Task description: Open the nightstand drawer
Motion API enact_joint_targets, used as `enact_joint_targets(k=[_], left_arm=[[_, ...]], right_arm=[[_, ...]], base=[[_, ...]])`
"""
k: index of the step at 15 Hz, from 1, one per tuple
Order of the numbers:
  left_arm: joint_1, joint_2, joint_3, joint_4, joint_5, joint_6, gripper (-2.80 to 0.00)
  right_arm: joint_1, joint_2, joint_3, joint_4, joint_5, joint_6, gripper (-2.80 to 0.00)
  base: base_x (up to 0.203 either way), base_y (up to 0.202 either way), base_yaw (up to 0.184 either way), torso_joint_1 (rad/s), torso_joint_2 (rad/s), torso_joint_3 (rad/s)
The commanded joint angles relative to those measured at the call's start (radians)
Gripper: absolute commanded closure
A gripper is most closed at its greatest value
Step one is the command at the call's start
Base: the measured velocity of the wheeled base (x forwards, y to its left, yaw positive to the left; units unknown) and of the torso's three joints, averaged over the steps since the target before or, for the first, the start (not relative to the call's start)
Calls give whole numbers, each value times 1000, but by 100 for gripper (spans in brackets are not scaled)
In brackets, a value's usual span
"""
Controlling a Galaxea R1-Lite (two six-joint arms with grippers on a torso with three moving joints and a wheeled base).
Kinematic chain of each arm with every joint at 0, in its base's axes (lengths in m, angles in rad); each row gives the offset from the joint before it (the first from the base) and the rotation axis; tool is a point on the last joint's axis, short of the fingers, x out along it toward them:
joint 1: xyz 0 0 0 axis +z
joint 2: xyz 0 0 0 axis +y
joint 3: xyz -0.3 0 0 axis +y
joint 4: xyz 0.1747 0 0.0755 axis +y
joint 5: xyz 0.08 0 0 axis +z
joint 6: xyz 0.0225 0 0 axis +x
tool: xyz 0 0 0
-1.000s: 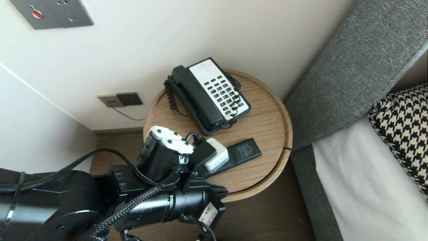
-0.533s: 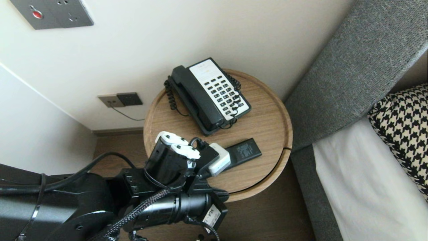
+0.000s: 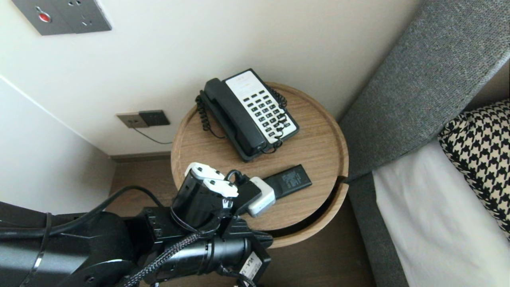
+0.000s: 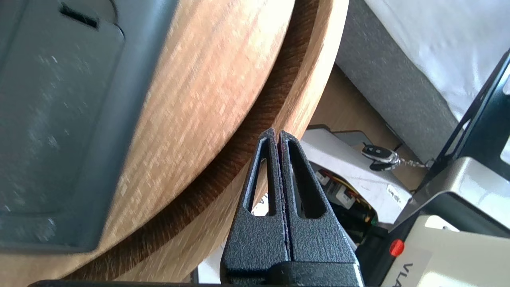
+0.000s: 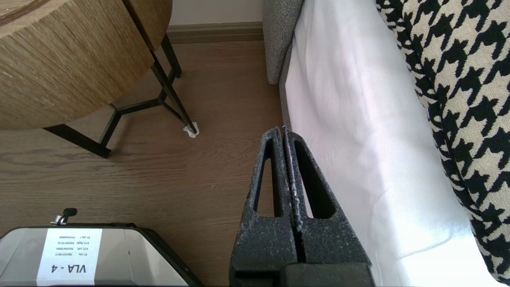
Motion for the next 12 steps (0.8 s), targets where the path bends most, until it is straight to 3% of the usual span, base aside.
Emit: enact_joint_targets(k=[1,12], left_arm=[[-21,-5,24,-1,1,-4,0],[-81,-22,123,-3,-12,-47,0]], right_arm=[[0,-3,0,0,0,-1,0],[0,-3,0,0,0,-1,0]], base=[[0,0,0,0,0,0],[0,0,0,0,0,0]])
